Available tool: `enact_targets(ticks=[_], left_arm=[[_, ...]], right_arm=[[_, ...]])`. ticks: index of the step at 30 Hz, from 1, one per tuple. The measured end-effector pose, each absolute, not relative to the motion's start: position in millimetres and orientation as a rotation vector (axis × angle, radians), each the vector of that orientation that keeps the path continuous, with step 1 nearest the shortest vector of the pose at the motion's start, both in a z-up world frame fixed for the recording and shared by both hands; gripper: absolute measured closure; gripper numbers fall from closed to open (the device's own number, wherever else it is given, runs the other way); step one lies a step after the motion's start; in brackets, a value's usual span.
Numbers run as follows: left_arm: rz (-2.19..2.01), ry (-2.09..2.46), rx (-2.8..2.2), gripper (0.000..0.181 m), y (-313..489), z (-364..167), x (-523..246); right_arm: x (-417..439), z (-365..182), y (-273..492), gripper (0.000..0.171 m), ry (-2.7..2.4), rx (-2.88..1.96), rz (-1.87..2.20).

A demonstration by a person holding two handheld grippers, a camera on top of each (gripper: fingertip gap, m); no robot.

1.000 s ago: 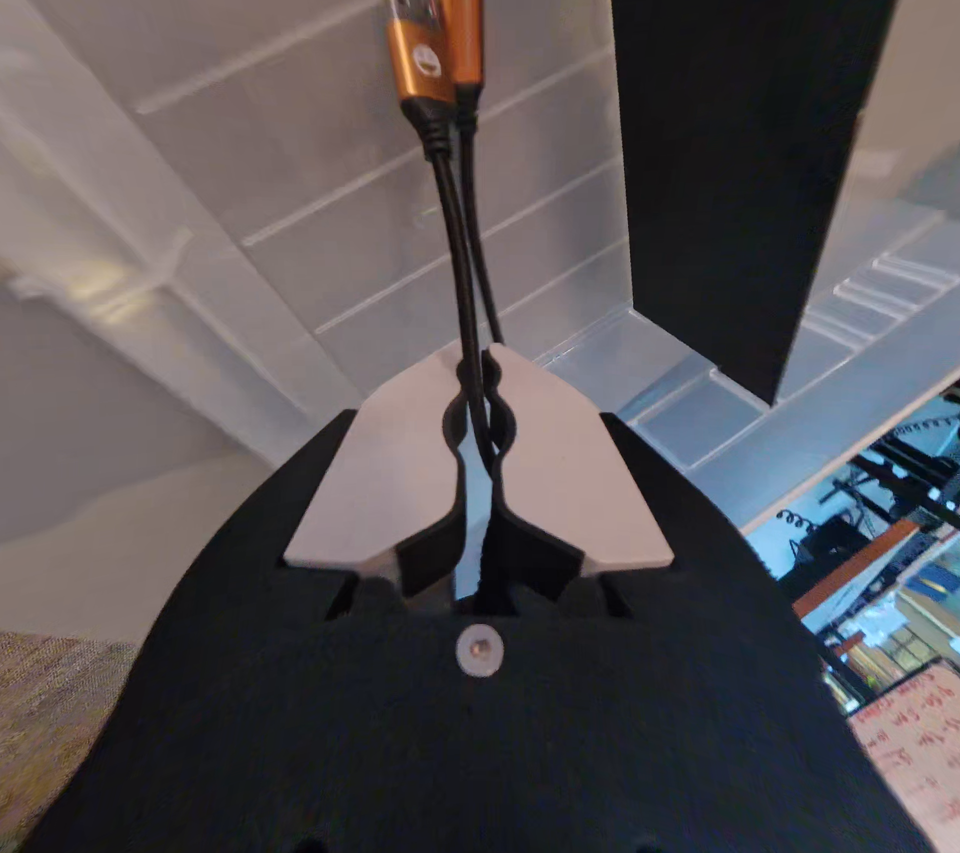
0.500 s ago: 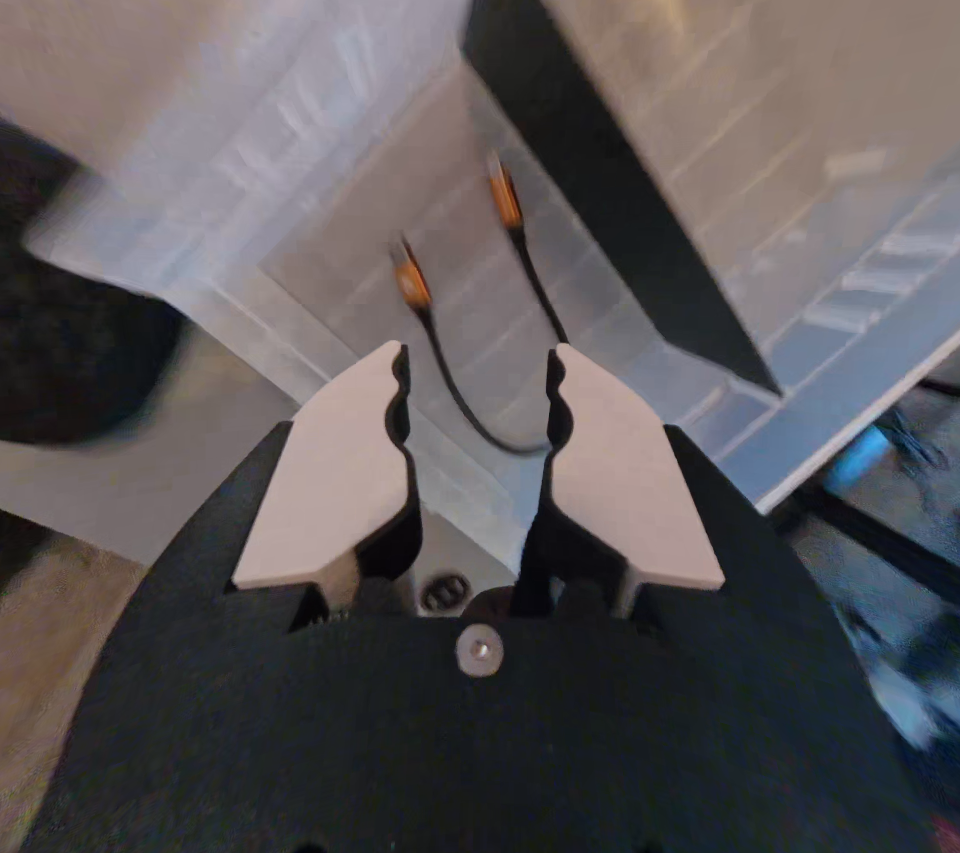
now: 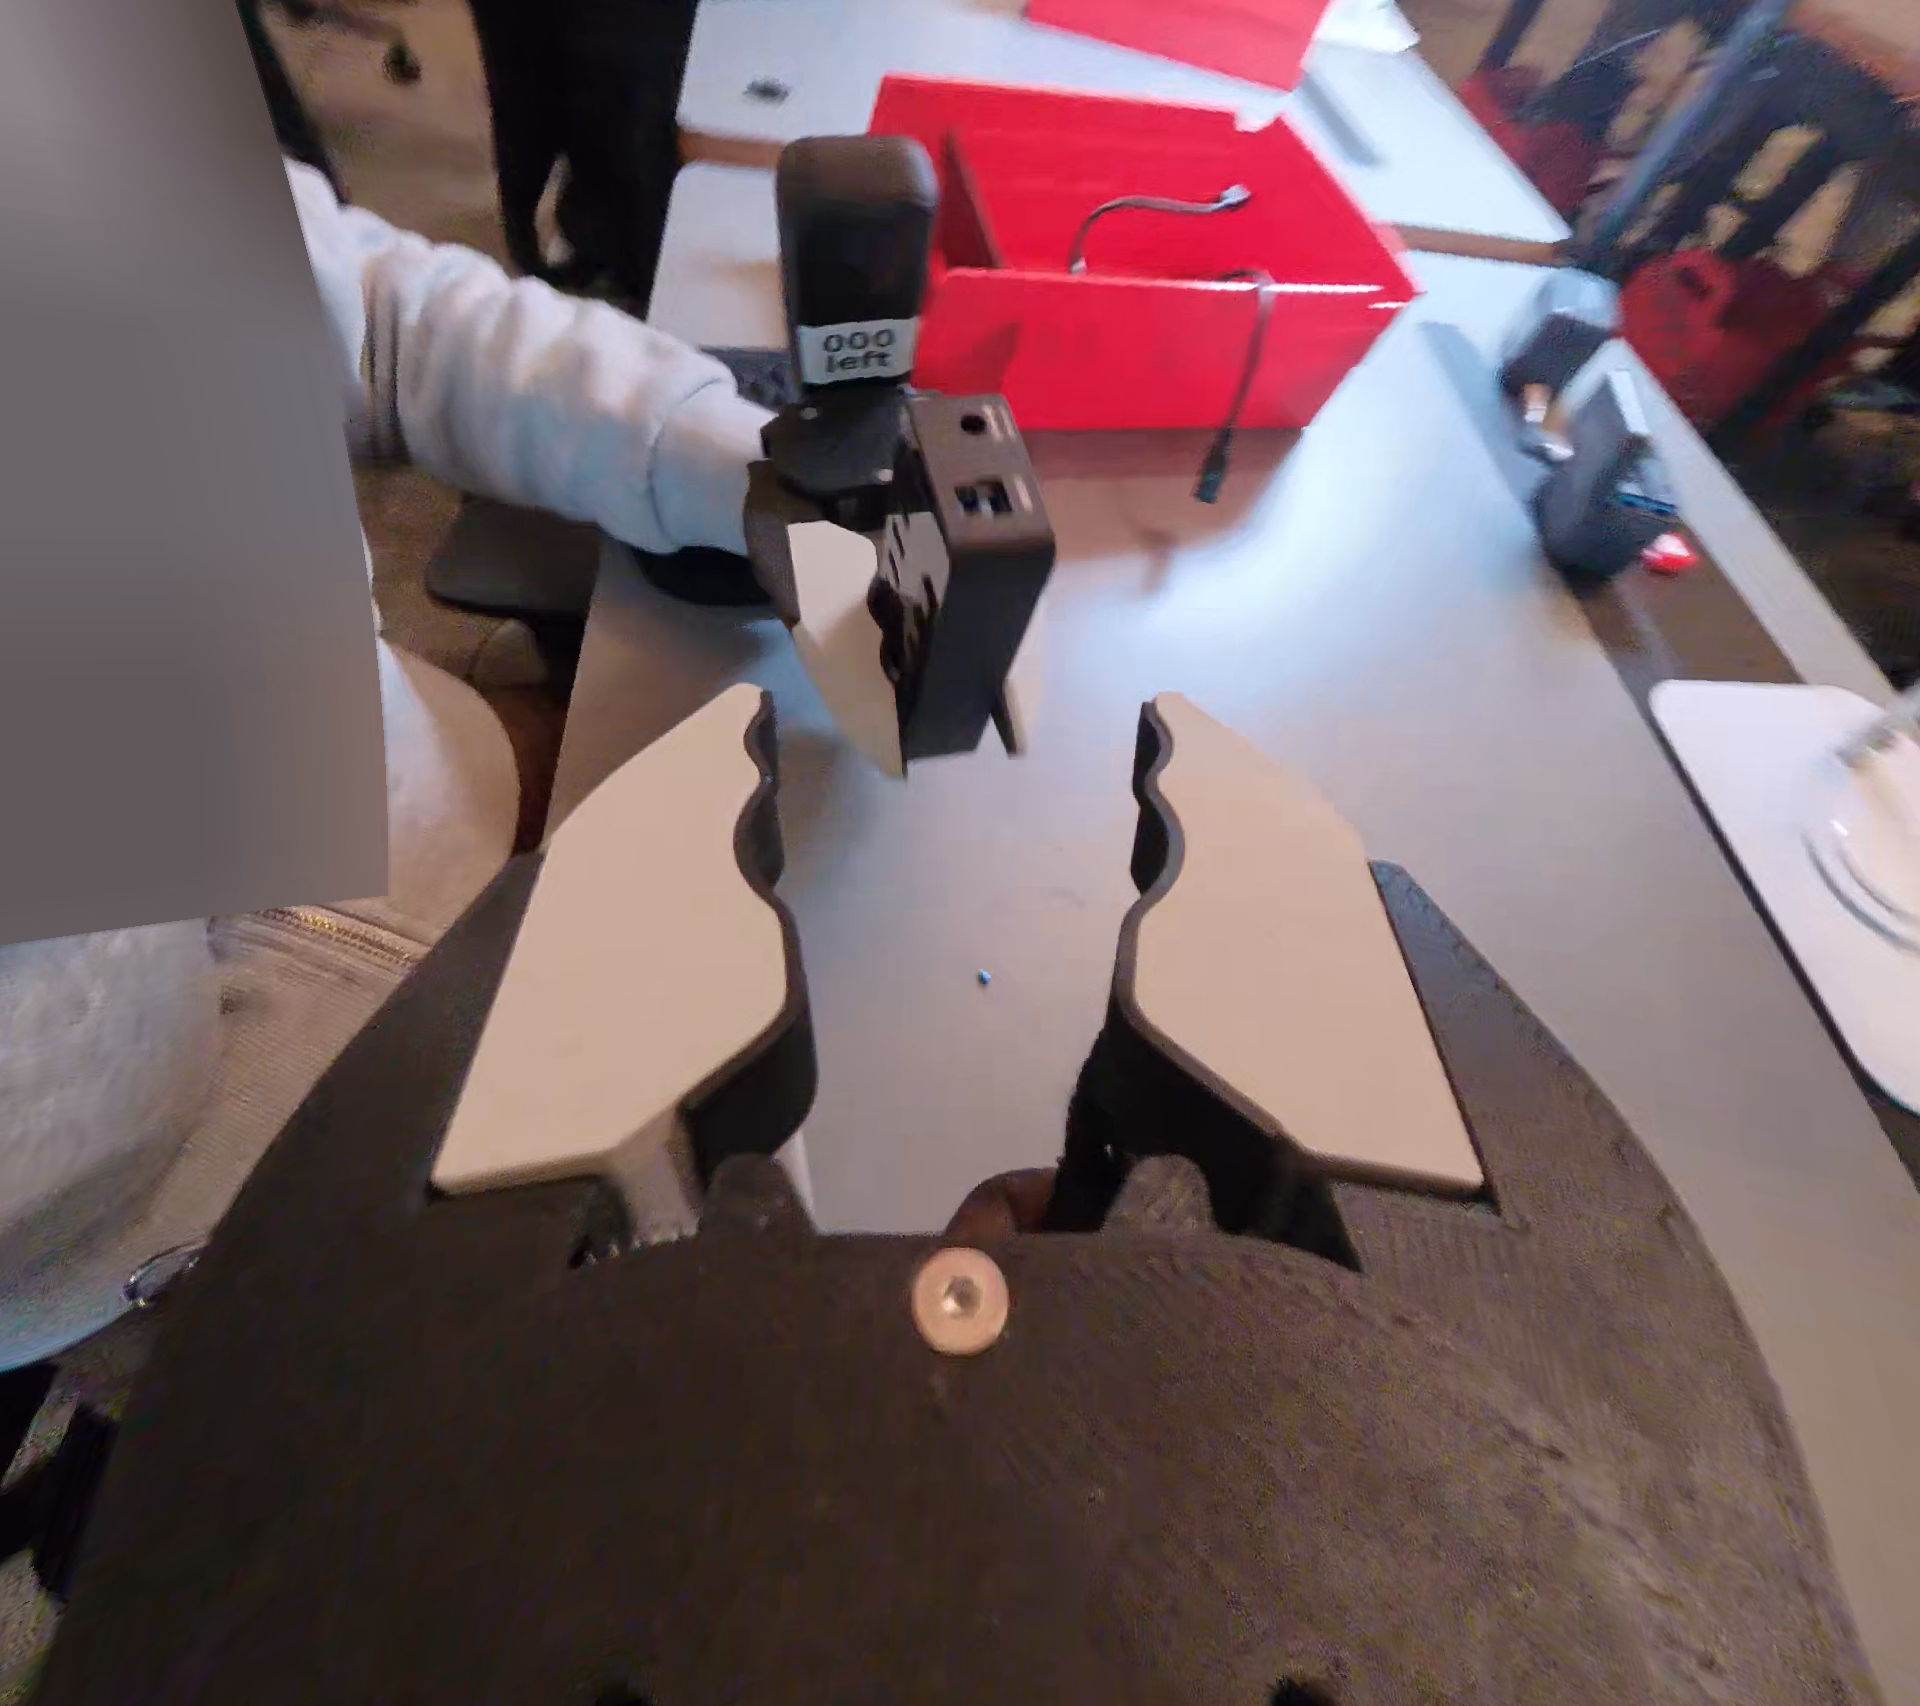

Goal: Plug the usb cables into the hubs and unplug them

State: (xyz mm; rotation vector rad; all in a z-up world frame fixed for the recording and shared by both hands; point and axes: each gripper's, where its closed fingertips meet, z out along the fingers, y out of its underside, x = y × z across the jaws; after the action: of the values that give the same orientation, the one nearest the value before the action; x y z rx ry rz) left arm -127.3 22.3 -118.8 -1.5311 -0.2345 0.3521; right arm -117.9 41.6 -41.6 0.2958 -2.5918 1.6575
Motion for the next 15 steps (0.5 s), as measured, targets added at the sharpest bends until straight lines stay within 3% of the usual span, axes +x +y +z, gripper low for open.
enact_targets(ticks=[5,9,11,15], left_arm=[[0.315,-0.187,-1.564,0.149,27,-123,-119],[0.296,-0.18,-1.574,0.15,27,-124,-116],[0.306,-0.192,-1.563,0.15,26,-123,-118],[0.356,-0.26,-1.425,0.129,14,-104,-129]], right_arm=[[-102,-58,-8,0.111,-2.741,0.51,1.397],[-106,-75,-18,0.141,-2.779,0.567,1.156],[-106,-78,-14,0.143,-2.806,0.571,1.095],[-124,-70,6,0.143,-2.785,0.454,1.043]])
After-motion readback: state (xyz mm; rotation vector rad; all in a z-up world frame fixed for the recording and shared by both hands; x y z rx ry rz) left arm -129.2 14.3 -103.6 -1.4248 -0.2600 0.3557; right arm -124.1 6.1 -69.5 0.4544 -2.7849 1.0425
